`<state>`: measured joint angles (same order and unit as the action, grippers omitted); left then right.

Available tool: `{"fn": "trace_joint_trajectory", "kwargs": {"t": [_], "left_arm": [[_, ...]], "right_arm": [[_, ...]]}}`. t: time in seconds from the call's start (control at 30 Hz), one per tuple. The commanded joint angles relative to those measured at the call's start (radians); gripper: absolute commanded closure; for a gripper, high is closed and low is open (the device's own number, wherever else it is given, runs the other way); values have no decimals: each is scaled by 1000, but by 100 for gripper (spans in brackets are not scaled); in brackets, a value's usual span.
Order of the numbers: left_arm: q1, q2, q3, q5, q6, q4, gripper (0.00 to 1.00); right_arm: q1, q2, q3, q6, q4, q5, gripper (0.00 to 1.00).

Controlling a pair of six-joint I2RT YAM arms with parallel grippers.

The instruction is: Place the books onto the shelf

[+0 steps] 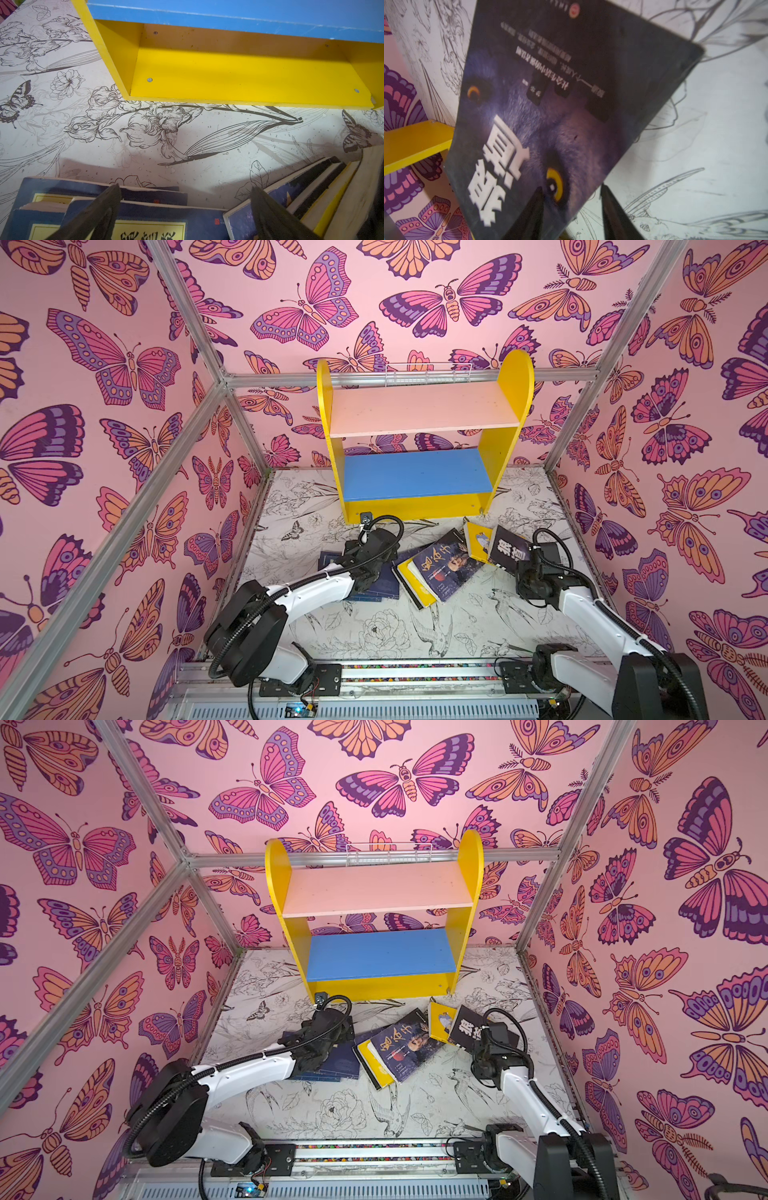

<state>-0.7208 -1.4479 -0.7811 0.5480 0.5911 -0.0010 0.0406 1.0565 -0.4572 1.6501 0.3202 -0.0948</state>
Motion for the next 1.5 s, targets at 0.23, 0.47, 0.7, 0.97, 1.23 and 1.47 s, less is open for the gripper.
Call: {"fn": "trace_joint_trajectory", "kwargs": {"t": [0.23,0.47,0.7,0.97,1.23,1.47], "left_arm": [[-6,21,14,27,23,-8,1],[-7,21,13,28,24,-10,1],[-8,21,-39,-51,-79,-12,1],[-33,-62,-252,-296,-197,-69,1],[-61,-290,-537,-441,-234,-213,1],[-63,-366,-561,-472,-215,-220,1]], "right_arm": [[-10,-52,34,54,58,-76,100],[-15,-57,9,-19,78,-89,84],[-18,-30,-174,-218,302,-192,42],[-124,44,-332,-465,471,-345,25],[-385,362,-424,-741,291,-208,15],[-390,604,-518,-983,223,-84,18]]}}
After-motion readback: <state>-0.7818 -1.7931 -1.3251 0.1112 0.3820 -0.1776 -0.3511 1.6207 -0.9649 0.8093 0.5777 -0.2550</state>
